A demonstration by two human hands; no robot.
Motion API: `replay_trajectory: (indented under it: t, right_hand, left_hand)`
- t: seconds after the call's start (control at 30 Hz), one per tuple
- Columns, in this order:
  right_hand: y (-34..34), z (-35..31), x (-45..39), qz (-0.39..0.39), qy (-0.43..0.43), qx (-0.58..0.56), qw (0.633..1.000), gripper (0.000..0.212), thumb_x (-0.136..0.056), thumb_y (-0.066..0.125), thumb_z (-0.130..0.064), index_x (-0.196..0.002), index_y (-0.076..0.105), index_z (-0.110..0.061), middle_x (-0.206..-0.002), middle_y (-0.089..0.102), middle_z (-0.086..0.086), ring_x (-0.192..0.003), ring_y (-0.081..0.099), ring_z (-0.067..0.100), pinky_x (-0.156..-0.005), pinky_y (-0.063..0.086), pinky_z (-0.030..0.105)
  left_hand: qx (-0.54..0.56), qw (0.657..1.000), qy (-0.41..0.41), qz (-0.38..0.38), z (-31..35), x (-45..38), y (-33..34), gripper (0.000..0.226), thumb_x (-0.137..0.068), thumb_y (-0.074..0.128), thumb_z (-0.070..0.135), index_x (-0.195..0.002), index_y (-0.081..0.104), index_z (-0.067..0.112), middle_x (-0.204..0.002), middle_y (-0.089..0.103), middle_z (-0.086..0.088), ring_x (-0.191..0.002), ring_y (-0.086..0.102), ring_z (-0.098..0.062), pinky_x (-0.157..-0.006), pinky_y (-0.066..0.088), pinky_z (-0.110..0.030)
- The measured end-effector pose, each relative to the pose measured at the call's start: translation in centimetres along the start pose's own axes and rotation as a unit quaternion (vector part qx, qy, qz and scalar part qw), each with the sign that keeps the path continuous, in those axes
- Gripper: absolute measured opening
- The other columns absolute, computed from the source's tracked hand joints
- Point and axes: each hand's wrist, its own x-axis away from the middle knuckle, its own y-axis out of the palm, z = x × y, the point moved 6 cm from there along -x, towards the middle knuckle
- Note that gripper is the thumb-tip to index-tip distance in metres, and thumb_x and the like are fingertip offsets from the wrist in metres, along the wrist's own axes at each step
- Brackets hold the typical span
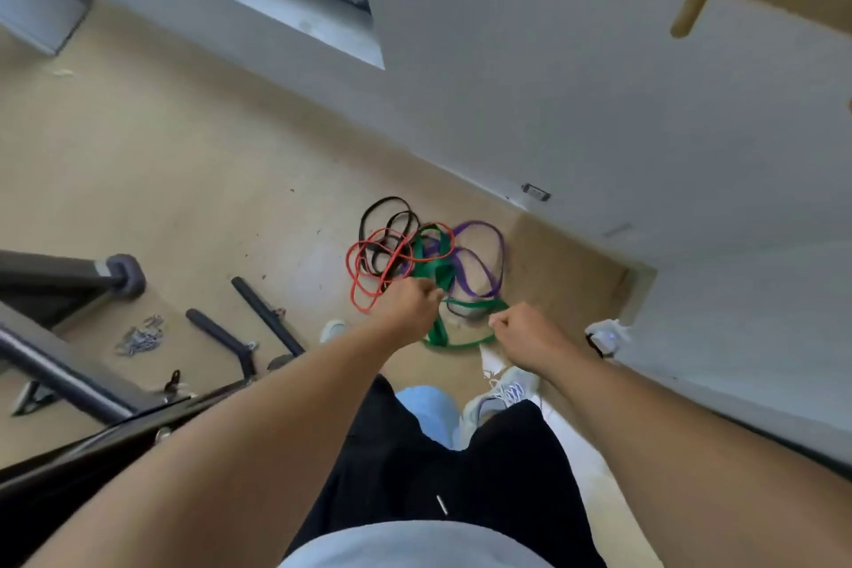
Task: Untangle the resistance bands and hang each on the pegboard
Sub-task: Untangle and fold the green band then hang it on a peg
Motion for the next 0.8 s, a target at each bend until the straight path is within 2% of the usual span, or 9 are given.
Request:
replay_trajectory:
  t: [0.07,0.2,0.3,0.37,0.43,0.5,0.67,0.73,0.8]
  right_hand:
    - [1.8,-0.1,-1.7,-0.013,-0.001,0.010,1.000,0.046,-0.100,0.047,-0.019,-0.054,0.041,-0.020,-0.077,0.053,0.010,-0.077,0.052,0.028,-0.068,0.037,0.034]
    - [6.2,-0.2,-7.5,-0.032,0.022,0.006,0.999,0.036,-0.099,0.050,-0.021,-0.067,0.064,-0.014,-0.084,0.067,0.012,-0.090,0.064,0.035,-0.074,0.052,0.036]
    - [10.8,-0.7,-14.2,-0.038,0.026,0.004,0.999,0.035,-0.099,0.053,-0.019,-0.065,0.062,-0.014,-0.085,0.066,0.010,-0.090,0.061,0.034,-0.064,0.045,0.034]
    - [14.6,-1.2,-19.4,-0.042,0.019,0.013,0.999,0.027,-0.097,0.055,-0.021,-0.077,0.070,-0.013,-0.095,0.071,0.011,-0.094,0.063,0.035,-0.066,0.045,0.033]
    - [18.1,-1.5,-24.3,-0.034,0.020,0.009,0.999,0.024,-0.096,0.057,-0.026,-0.101,0.078,-0.015,-0.113,0.074,0.011,-0.104,0.065,0.034,-0.082,0.055,0.036]
    - [22.1,-1.4,-29.0,-0.031,0.015,0.009,0.999,0.028,-0.097,0.059,-0.026,-0.116,0.077,-0.018,-0.122,0.071,0.011,-0.113,0.065,0.034,-0.093,0.055,0.039]
    - [31.5,1.0,-40.1,-0.032,0.024,0.039,0.998,0.036,-0.093,0.061,-0.020,-0.125,0.072,-0.030,-0.124,0.070,0.007,-0.114,0.065,0.034,-0.093,0.057,0.041]
    - [34.3,2.6,-44.0,-0.023,0.038,0.060,0.997,0.040,-0.096,0.061,-0.017,-0.133,0.067,-0.032,-0.131,0.067,0.006,-0.120,0.063,0.032,-0.094,0.055,0.039]
    - [36.6,4.2,-47.0,-0.008,0.036,0.093,0.995,0.045,-0.097,0.059,-0.016,-0.139,0.061,-0.032,-0.138,0.064,0.005,-0.128,0.059,0.030,-0.099,0.052,0.039]
  left_hand:
    - [0.007,1.000,-0.001,0.001,-1.3,-0.9,0.7,0.035,-0.106,0.046,0.029,-0.106,0.071,0.004,-0.107,0.071,-0.017,-0.098,0.063,-0.031,-0.084,0.049,-0.037]
    - [-0.007,1.000,0.001,-0.011,-6.0,-4.9,2.5,0.036,-0.105,0.045,0.035,-0.122,0.069,0.015,-0.120,0.069,-0.010,-0.110,0.063,-0.029,-0.095,0.050,-0.040]
    - [0.000,1.000,-0.011,-0.025,-11.2,-10.0,4.0,0.036,-0.105,0.046,0.033,-0.131,0.065,0.016,-0.130,0.068,-0.006,-0.119,0.062,-0.025,-0.099,0.047,-0.034]
    - [-0.001,1.000,-0.011,-0.027,-15.2,-13.8,5.1,0.038,-0.105,0.047,0.034,-0.134,0.064,0.017,-0.136,0.065,-0.003,-0.124,0.060,-0.022,-0.103,0.047,-0.035]
    - [-0.011,1.000,-0.007,-0.025,-19.1,-17.8,6.3,0.037,-0.105,0.049,0.035,-0.133,0.064,0.018,-0.136,0.066,0.000,-0.122,0.061,-0.019,-0.103,0.048,-0.037]
    - [-0.023,0.999,0.000,-0.023,-22.6,-22.0,7.5,0.037,-0.104,0.050,0.036,-0.133,0.064,0.018,-0.135,0.066,0.000,-0.120,0.061,-0.017,-0.100,0.048,-0.033]
    - [-0.077,0.996,0.023,-0.047,-27.1,-32.2,10.2,0.039,-0.104,0.053,0.034,-0.138,0.060,0.017,-0.137,0.063,-0.002,-0.123,0.059,-0.021,-0.100,0.046,-0.034]
    - [-0.110,0.991,0.042,-0.065,-27.4,-35.1,11.3,0.037,-0.104,0.052,0.036,-0.135,0.061,0.019,-0.130,0.065,-0.002,-0.115,0.062,-0.021,-0.098,0.050,-0.035]
    - [-0.199,0.974,0.059,-0.090,-26.9,-36.5,12.3,0.035,-0.102,0.052,0.042,-0.128,0.060,0.021,-0.114,0.066,-0.002,-0.100,0.064,-0.021,-0.085,0.054,-0.037]
